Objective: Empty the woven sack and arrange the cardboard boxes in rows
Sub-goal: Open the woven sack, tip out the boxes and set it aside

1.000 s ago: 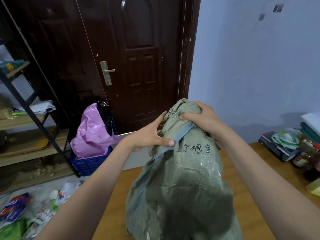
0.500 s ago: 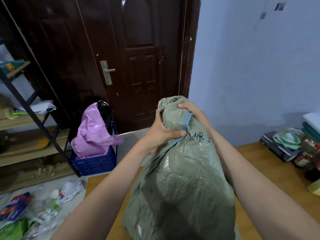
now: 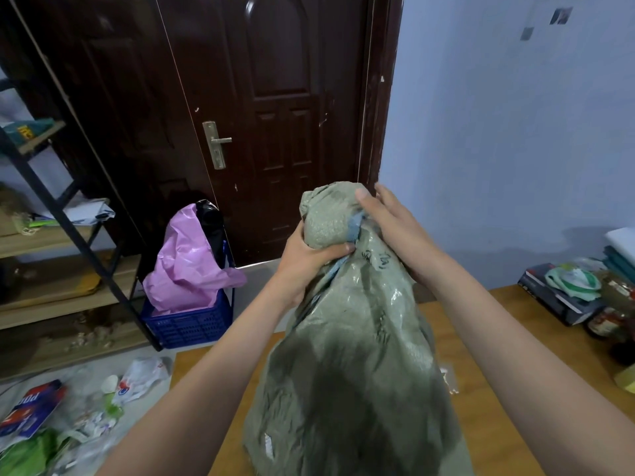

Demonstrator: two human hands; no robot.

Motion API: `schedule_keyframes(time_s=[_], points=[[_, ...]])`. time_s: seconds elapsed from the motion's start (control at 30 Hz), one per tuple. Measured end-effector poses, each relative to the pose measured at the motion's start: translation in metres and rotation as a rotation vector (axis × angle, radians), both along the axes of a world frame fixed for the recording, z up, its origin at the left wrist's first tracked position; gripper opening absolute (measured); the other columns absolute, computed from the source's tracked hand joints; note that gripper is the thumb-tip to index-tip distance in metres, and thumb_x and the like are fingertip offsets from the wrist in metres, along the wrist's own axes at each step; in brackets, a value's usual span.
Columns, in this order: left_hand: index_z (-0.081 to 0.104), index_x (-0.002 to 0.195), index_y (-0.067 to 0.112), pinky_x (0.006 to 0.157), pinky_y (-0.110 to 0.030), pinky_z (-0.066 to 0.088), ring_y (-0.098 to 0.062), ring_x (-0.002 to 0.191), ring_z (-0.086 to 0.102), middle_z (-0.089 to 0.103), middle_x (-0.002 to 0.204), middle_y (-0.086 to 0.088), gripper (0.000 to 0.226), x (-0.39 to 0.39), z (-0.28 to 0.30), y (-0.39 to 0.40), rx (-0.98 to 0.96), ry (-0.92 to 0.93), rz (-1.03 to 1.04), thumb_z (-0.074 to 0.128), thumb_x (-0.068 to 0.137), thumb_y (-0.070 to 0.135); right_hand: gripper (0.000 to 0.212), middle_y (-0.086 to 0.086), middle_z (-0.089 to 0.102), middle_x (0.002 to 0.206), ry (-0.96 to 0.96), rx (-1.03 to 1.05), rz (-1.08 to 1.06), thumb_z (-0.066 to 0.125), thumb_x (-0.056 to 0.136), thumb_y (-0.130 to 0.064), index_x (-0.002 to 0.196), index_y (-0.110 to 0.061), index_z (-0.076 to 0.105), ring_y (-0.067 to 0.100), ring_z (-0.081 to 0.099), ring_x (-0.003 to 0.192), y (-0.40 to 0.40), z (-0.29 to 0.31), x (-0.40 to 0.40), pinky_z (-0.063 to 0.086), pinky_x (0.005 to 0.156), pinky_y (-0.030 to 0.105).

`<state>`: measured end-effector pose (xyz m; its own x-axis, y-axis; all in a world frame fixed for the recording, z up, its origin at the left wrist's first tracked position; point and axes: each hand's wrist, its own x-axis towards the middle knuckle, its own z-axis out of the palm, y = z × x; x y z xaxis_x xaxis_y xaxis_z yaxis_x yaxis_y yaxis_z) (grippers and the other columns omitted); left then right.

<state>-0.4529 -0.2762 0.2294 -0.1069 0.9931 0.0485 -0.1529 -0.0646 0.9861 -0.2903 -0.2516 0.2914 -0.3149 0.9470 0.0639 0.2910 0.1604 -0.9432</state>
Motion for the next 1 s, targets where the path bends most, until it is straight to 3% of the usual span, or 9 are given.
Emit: schedule_keyframes(time_s=[0.07, 0.13, 0.3, 0.43, 0.57, 0.67, 0.8, 0.9, 1.0], points=[[0.063, 0.121, 0.013, 0.087, -0.04, 0.058, -0.026, 0.102, 0.071, 0.074, 0.11, -0.008, 0.064, -0.002, 0.0, 0.001, -0.012, -0.01, 0.021, 0.09, 0.064, 0.019, 0.107, -0.018, 0.034, 0.151, -0.063, 0.021, 0.107, 0.064, 0.07, -0.077, 0.155, -0.035, 0.017, 0.004, 0.039, 0.136, -0.001, -0.006, -0.001, 0.033, 0.112, 0.033], [0.066, 0.116, 0.011, 0.083, -0.039, 0.059, -0.027, 0.099, 0.072, 0.075, 0.106, -0.01, 0.049, -0.001, 0.001, 0.0, -0.027, 0.003, 0.001, 0.086, 0.072, 0.015, 0.115, -0.013, 0.038, 0.149, -0.135, 0.081, 0.109, 0.076, 0.058, -0.073, 0.152, -0.038, 0.019, 0.005, 0.042, 0.134, -0.002, -0.014, 0.001, 0.038, 0.112, 0.035], [0.07, 0.108, 0.008, 0.072, -0.03, 0.058, -0.023, 0.092, 0.074, 0.076, 0.098, -0.008, 0.035, 0.0, 0.0, -0.003, -0.053, 0.058, -0.019, 0.081, 0.077, 0.022, 0.095, -0.015, 0.053, 0.125, -0.069, 0.087, 0.028, 0.087, 0.064, -0.048, 0.141, -0.03, 0.035, -0.002, 0.056, 0.111, -0.001, -0.023, 0.004, 0.049, 0.093, 0.021], [0.069, 0.109, 0.011, 0.08, -0.03, 0.059, -0.022, 0.098, 0.072, 0.076, 0.103, -0.008, 0.053, -0.004, 0.001, -0.005, -0.048, 0.101, -0.083, 0.065, 0.075, 0.052, 0.084, -0.019, 0.06, 0.114, -0.037, 0.1, -0.016, 0.09, 0.063, -0.043, 0.131, -0.029, 0.043, -0.011, 0.06, 0.096, -0.002, -0.025, 0.005, 0.046, 0.071, 0.006], [0.064, 0.124, 0.01, 0.1, -0.039, 0.051, -0.021, 0.114, 0.067, 0.071, 0.119, -0.008, 0.071, -0.01, -0.003, -0.002, -0.08, 0.12, -0.194, 0.049, 0.084, 0.067, 0.074, -0.016, 0.063, 0.109, -0.041, 0.125, -0.073, 0.09, 0.063, -0.039, 0.124, -0.028, 0.05, -0.006, 0.062, 0.093, 0.0, -0.025, 0.005, 0.046, 0.071, 0.012], [0.056, 0.134, 0.013, 0.105, -0.039, 0.045, -0.019, 0.122, 0.061, 0.067, 0.127, -0.002, 0.08, -0.016, -0.005, -0.001, -0.093, 0.213, -0.268, 0.053, 0.081, 0.073, 0.065, -0.017, 0.066, 0.103, -0.072, 0.145, -0.103, 0.09, 0.062, -0.039, 0.116, -0.031, 0.055, -0.006, 0.063, 0.088, 0.002, -0.023, 0.006, 0.046, 0.071, 0.014], [0.046, 0.141, 0.018, 0.102, -0.037, 0.05, -0.018, 0.12, 0.063, 0.064, 0.131, -0.001, 0.092, -0.028, -0.006, -0.003, -0.026, 0.217, -0.275, 0.072, 0.068, 0.068, 0.058, -0.013, 0.07, 0.101, -0.035, 0.152, -0.117, 0.089, 0.063, -0.039, 0.112, -0.029, 0.06, -0.001, 0.067, 0.088, 0.003, -0.012, 0.01, 0.052, 0.075, 0.02], [0.038, 0.146, 0.018, 0.105, -0.04, 0.048, -0.02, 0.125, 0.059, 0.059, 0.136, -0.004, 0.102, -0.024, 0.0, -0.006, 0.036, 0.287, -0.396, 0.08, 0.064, 0.061, 0.051, -0.013, 0.071, 0.098, 0.003, 0.17, -0.125, 0.088, 0.066, -0.036, 0.11, -0.027, 0.063, -0.004, 0.067, 0.083, 0.001, 0.001, 0.008, 0.05, 0.067, 0.012], [0.037, 0.146, 0.014, 0.103, -0.037, 0.049, -0.02, 0.124, 0.059, 0.06, 0.134, -0.005, 0.106, -0.013, 0.015, -0.007, 0.118, 0.258, -0.381, 0.085, 0.061, 0.056, 0.047, -0.011, 0.071, 0.097, 0.075, 0.191, -0.128, 0.086, 0.07, -0.031, 0.11, -0.024, 0.063, -0.003, 0.068, 0.082, -0.002, 0.017, 0.004, 0.051, 0.067, 0.011]])
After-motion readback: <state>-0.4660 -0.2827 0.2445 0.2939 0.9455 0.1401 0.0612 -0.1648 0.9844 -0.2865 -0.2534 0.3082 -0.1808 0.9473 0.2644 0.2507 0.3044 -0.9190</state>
